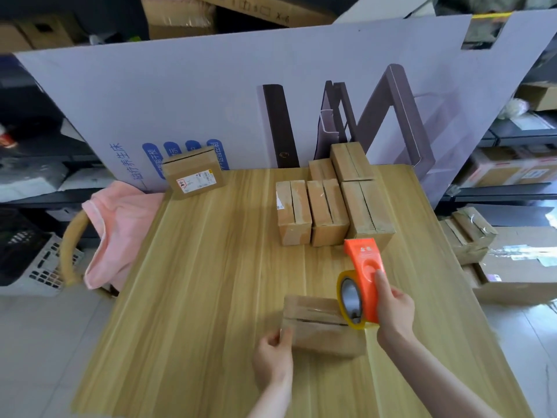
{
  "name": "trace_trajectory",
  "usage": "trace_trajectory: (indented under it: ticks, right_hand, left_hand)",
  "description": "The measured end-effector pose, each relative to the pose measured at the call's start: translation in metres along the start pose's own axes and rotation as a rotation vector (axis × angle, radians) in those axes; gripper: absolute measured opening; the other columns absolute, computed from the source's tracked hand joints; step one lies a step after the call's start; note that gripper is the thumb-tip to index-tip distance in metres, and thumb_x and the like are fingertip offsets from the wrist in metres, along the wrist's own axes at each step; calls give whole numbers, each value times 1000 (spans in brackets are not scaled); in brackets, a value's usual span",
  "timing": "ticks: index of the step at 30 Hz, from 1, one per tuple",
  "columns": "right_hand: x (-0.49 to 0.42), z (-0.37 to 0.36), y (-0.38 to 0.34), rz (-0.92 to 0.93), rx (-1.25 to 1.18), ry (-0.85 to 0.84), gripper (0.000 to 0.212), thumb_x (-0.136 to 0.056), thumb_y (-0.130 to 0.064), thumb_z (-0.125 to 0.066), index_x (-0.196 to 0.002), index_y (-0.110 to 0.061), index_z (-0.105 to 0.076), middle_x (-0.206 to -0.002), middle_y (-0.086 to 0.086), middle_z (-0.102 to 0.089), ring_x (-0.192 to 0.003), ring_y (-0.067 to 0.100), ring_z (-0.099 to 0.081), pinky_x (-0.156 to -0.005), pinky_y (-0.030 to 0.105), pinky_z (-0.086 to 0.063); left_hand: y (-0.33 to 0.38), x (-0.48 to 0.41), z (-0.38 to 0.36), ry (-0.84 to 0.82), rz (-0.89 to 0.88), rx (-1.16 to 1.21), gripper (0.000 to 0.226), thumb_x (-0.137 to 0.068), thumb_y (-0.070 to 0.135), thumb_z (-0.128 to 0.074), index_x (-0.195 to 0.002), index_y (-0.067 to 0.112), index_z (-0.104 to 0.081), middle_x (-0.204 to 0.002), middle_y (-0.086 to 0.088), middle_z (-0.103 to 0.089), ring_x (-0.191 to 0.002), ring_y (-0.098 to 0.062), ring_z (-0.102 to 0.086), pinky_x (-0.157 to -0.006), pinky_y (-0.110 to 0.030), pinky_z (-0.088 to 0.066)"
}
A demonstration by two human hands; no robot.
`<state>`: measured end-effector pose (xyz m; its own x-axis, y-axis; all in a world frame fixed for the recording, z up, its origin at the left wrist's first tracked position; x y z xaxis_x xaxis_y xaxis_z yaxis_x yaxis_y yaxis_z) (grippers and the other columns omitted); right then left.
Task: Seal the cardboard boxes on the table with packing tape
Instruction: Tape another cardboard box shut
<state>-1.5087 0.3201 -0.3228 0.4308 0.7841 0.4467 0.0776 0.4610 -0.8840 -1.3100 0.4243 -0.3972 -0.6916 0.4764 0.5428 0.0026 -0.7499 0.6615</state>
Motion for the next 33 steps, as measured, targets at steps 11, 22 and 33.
trace_trajectory:
  ticks: [11,22,33]
  right_hand:
    - [-25,29,-19,66,3,-48,46,-84,-49,-67,-64,-7,-63,-57,6,-62,-53,21,-58,-51,29,-47]
    - [-33,-11,-45,104,17,-201,43,-85,-47,-67,-67,-8,-68,-48,-2,-62,-48,15,-58,-47,26,-45]
    - [-19,-120,-66,125,-90,-129,49,-84,-48,-67,-62,-4,-64,-49,2,-58,-45,15,-53,-51,29,-42]
  left_hand:
    - [96,-22,-29,-476,-782,-833,75,-87,43,-64,-150,29,-26,-155,4,-27,-145,-21,-21,-117,-40,-22]
    - [58,-40,0,-215,-321,-689,43,-75,54,-66,-112,32,-65,-110,12,-68,-102,-13,-64,-74,-22,-47]
    - [118,-175,119,-63,-39,155,15,-81,31,-74,-79,16,-71,-83,0,-73,-83,-24,-67,-82,-40,-53]
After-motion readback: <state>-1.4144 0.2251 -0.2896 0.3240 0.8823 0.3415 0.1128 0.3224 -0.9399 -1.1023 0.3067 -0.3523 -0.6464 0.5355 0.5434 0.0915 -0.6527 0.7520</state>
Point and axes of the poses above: each hand's wrist, its own x-axis away from the middle knuckle, its own z-axis out of the back of the hand, y = z × x, the point moved 2 cm from there along -x, towards the middle knuckle
